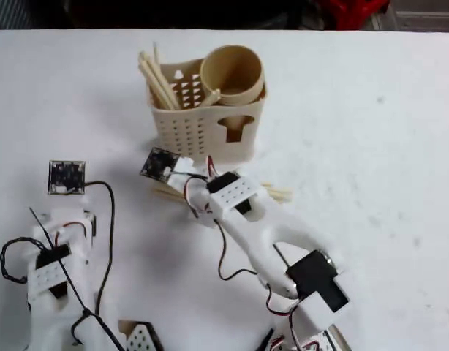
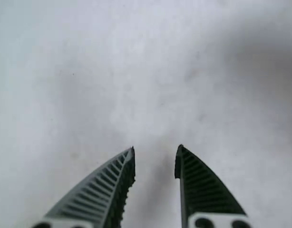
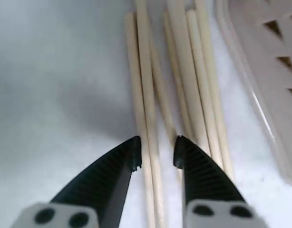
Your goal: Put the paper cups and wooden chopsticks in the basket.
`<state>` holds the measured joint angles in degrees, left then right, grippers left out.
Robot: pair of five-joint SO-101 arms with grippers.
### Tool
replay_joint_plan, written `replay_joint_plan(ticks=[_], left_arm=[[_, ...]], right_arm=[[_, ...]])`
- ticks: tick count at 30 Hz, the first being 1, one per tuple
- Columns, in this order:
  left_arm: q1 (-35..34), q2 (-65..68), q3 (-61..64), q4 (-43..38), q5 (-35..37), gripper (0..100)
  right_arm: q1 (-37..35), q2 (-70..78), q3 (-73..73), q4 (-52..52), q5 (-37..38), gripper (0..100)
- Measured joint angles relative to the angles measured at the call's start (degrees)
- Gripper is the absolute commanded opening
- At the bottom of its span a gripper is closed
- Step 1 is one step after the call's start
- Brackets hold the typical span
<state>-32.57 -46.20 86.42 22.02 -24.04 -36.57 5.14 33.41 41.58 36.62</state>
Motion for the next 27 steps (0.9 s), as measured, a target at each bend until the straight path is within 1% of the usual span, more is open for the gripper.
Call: replay_joint_plan(ticks=[3, 7, 15, 21, 25, 27], left_arm=[[0.0, 0.0, 0.0, 0.0, 0.0, 15], [0.0, 0.0, 0.0, 0.0, 0.0, 15], [0.0, 0.0, 0.0, 0.0, 0.0, 15], [0.0, 0.0, 0.0, 0.0, 0.0, 15], [0.0, 0.0, 0.0, 0.0, 0.0, 15], [0.0, 0.0, 0.0, 0.0, 0.0, 15]], right_arm=[[0.5, 0.6, -0.5, -0.1, 0.0, 1.2], [0.5, 0.7, -0.5, -0.1, 0.0, 1.7], [0.4, -2.3, -0.3, 4.5, -0.5, 1.7], [0.4, -12.2, 3.7, 6.5, -4.9, 1.7], [0.4, -22.4, 8.0, 6.6, -6.3, 1.7], [0.4, -28.0, 8.5, 6.6, -9.2, 1.7]])
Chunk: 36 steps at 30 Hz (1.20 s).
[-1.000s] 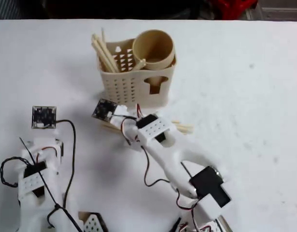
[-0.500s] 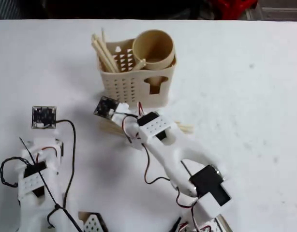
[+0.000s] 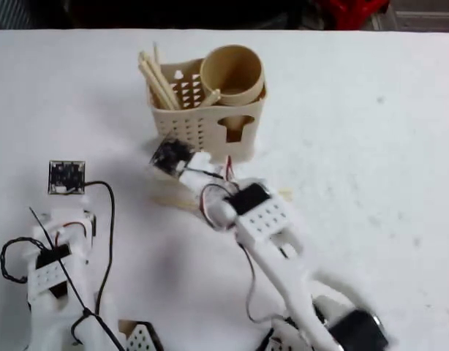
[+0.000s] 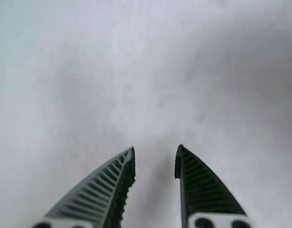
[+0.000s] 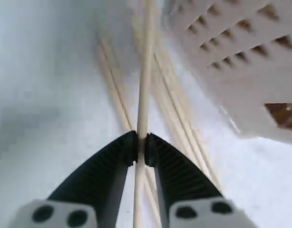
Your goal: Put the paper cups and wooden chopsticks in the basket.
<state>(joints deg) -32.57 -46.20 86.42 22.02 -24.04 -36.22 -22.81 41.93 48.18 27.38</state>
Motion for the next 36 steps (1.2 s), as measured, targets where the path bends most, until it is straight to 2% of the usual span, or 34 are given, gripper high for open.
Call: replay_joint_plan(ticks=[6, 10, 15, 22, 28, 36], left_arm=[[0.0, 0.0, 0.0, 0.0, 0.0, 15], [0.0, 0.0, 0.0, 0.0, 0.0, 15], [0.0, 0.0, 0.0, 0.0, 0.0, 15], [0.0, 0.0, 0.0, 0.0, 0.0, 15], [0.0, 0.0, 0.0, 0.0, 0.0, 15], [0.0, 0.0, 0.0, 0.0, 0.0, 15]], right_arm=[[0.1, -16.6, -2.9, 0.1, -6.2, 1.6], [0.1, -19.1, -12.7, 0.1, -6.8, 1.6], [0.1, -13.3, -27.4, -5.4, -7.7, 1.8], [0.1, 3.1, -41.0, -21.4, -12.1, 1.8], [0.1, 10.2, -41.8, -30.8, -12.6, 1.6], [0.0, 10.0, -25.8, -47.2, -12.6, 1.6]])
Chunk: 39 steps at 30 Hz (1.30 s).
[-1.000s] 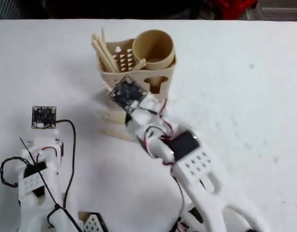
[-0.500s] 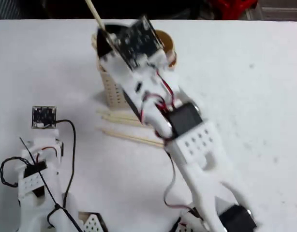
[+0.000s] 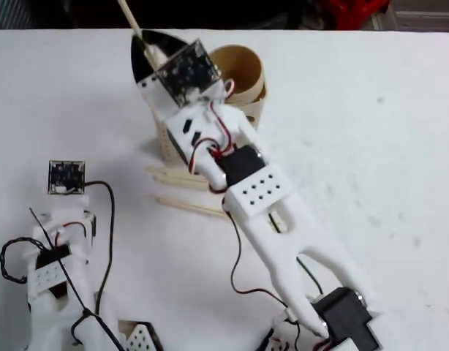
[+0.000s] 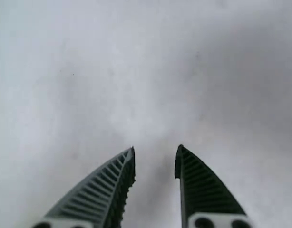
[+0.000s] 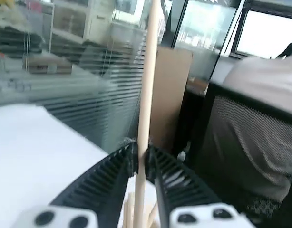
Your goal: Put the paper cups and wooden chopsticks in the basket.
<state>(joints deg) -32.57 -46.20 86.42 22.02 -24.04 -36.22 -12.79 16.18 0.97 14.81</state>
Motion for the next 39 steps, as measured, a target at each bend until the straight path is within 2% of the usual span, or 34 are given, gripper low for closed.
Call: replay_joint_plan(ticks=[8, 13, 16, 20, 22, 26, 31, 34, 37, 39], left_arm=[[0.0, 0.0, 0.0, 0.0, 0.0, 15], [0.0, 0.0, 0.0, 0.0, 0.0, 15], [0.0, 0.0, 0.0, 0.0, 0.0, 15], [0.0, 0.0, 0.0, 0.0, 0.0, 15], [0.0, 0.0, 0.0, 0.0, 0.0, 15], [0.0, 0.0, 0.0, 0.0, 0.0, 15], [0.0, 0.0, 0.0, 0.0, 0.0, 15], [0.0, 0.0, 0.0, 0.0, 0.0, 15], [0.0, 0.0, 0.0, 0.0, 0.0, 15], [0.0, 0.0, 0.0, 0.0, 0.0, 15]], right_arm=[[1.7, 0.1, 8.6, -4.7, 0.0, 2.9], [2.9, 0.0, 10.5, -4.7, 0.0, 15.1], [3.3, -0.1, 12.3, -3.5, 0.0, 12.2], [3.2, -3.8, 14.8, -3.0, 0.0, 1.4], [3.2, -7.1, 16.8, -1.3, 0.0, 3.1], [3.2, -14.9, 20.7, 9.5, 0.0, 6.6], [5.5, -26.8, 24.4, 30.3, 0.0, 12.8], [6.1, -36.0, 27.3, 42.4, 0.0, 12.3], [5.4, -42.3, 31.1, 48.4, 0.6, 9.9], [4.0, -43.1, 33.9, 50.4, 3.8, 9.3]])
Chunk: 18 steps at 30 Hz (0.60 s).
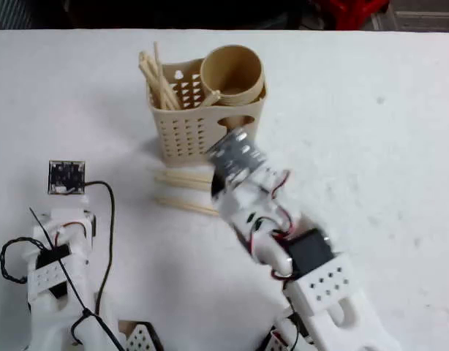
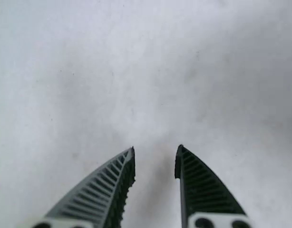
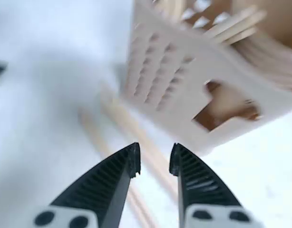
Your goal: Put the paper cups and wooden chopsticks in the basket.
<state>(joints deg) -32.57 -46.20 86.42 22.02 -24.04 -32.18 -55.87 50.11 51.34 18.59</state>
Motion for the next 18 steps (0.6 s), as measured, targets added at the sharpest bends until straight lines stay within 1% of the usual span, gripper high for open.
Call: replay_joint_plan(ticks=[4, 6, 10, 13, 18], left_arm=[[0.0, 0.0, 0.0, 0.0, 0.0, 15], [0.0, 0.0, 0.0, 0.0, 0.0, 15], [0.0, 0.0, 0.0, 0.0, 0.0, 15], [0.0, 0.0, 0.0, 0.0, 0.0, 15], [0.0, 0.0, 0.0, 0.0, 0.0, 15]], right_arm=[[-1.4, 3.7, 4.3, 0.8, 6.0, 9.7], [-1.8, 7.5, 4.6, 0.8, 9.0, 10.8], [-5.1, 17.0, 4.6, 0.5, 14.4, 14.3], [-7.6, 25.1, 3.1, -0.5, 16.9, 14.5], [-8.1, 38.2, -4.0, -3.5, 17.9, 14.5]])
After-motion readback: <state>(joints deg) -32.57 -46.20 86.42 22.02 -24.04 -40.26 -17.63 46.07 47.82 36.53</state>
